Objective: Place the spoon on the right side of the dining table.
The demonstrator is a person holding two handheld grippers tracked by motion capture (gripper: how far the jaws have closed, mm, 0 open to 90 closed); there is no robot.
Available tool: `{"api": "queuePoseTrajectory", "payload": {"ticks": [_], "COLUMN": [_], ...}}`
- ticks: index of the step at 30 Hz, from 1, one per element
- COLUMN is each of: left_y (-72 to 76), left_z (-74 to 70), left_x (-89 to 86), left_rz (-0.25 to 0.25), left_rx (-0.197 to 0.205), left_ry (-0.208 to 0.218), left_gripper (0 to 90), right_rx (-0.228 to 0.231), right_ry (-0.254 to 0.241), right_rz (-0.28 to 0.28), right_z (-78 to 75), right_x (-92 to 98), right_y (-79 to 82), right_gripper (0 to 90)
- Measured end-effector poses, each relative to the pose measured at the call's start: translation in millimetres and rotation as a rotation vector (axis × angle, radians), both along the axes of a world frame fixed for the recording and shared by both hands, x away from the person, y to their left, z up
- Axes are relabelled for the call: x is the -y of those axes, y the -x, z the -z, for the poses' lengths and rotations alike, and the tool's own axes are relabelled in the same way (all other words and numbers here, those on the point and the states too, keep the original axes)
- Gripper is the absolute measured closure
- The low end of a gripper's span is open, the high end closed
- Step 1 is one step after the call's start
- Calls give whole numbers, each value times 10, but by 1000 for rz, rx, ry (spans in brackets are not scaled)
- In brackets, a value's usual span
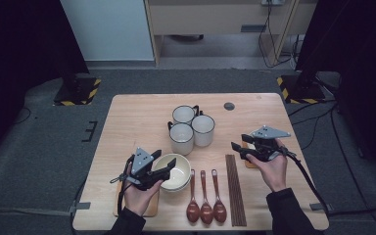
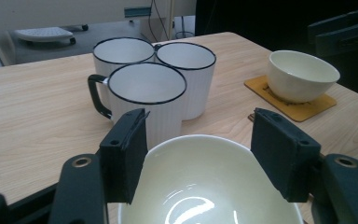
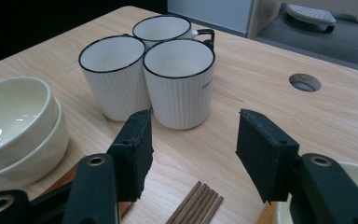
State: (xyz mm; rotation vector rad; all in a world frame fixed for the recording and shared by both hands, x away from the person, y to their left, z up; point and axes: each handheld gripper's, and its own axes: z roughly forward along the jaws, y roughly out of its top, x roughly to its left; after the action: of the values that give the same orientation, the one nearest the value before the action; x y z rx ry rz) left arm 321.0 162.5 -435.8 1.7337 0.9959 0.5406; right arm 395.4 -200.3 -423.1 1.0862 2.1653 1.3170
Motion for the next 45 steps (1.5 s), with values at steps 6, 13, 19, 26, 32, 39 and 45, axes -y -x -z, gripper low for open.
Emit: {"api": "queuePoseTrajectory", "payload": {"ticks": [6, 13, 19, 26, 32, 39, 45], "left_y": [11, 26, 38, 57, 77, 96, 112], "left_z": [29, 39, 64, 102, 130, 155, 192], "left_x": [96, 190, 261, 350, 431, 519, 576], "left_rz": [22, 44, 61, 80, 99, 121, 137], "left_rx": [-9, -11, -16, -24, -30, -30, -32], "left_ry": [-6, -12, -20, -30, -38, -50, -60], "left_gripper": [361, 369, 384, 396, 400, 404, 409], "right_rx": [0, -10, -3, -17, -19, -25, -25], "right_ry": [8, -9, 6, 11, 22, 31, 17], "right_rz": [-24, -59, -61, -71, -73, -72, -68], "right_z": [27, 70, 90, 163, 196, 246, 264], "right_x": [-86, -172, -180, -160, -147, -114, -99], "right_y": [2, 24, 42, 77, 109, 145, 171], "right_gripper": [476, 476, 473, 468, 462, 458, 460]}}
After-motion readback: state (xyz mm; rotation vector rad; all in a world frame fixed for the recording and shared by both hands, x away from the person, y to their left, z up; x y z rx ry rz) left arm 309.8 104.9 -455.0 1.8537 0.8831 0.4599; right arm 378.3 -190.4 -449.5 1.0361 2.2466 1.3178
